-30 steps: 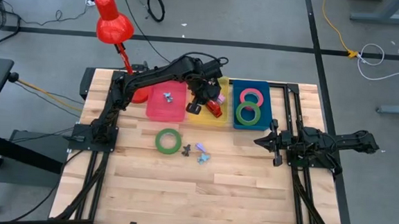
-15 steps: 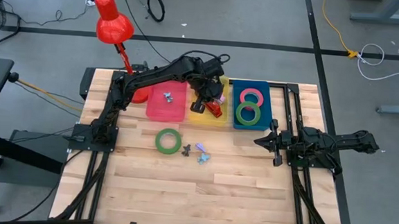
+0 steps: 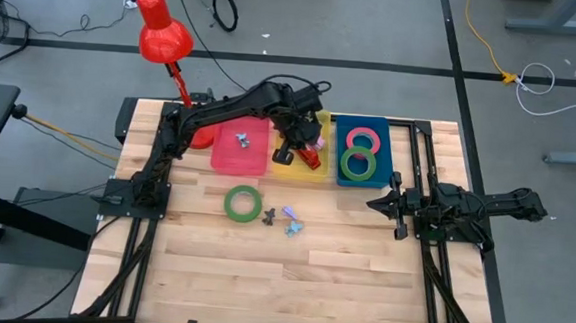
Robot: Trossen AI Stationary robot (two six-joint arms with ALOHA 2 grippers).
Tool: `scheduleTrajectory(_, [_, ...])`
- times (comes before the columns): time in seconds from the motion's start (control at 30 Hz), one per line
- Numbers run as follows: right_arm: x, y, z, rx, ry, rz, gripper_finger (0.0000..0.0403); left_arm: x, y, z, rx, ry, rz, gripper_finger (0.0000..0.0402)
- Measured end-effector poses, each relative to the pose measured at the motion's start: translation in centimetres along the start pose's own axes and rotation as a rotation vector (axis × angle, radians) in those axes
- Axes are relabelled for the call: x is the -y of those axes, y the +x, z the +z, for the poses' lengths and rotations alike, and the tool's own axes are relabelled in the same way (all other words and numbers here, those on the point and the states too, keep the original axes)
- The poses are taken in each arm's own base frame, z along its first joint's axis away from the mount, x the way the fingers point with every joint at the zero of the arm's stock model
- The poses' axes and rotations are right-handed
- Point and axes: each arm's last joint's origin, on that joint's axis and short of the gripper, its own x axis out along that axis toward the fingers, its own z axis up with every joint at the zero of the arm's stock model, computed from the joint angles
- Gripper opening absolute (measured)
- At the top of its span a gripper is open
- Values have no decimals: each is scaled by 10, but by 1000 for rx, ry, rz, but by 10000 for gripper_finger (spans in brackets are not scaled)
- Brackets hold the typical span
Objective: Pick and place Stapler, Stapler remover, tape
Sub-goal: Put the green tape into the blue bin
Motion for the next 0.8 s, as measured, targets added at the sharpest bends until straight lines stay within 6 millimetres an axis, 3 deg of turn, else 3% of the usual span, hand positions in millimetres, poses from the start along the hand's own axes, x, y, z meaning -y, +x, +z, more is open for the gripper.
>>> scheduleTrajectory(0.07, [0, 0, 0, 0, 0, 0, 17, 1, 2, 0, 0, 2, -1, 2])
scheduleTrajectory(0.4, [0, 0, 0, 0, 0, 0, 17, 17, 50, -19, -124, -14, -86, 2])
scheduleTrajectory(0.63, [0, 0, 0, 0, 0, 0, 17, 44, 54, -18, -123, 15, -91, 2])
scheduleTrajectory(0.8, [0, 0, 0, 0, 0, 0, 17, 62, 50, -28, -144, -4, -31, 2])
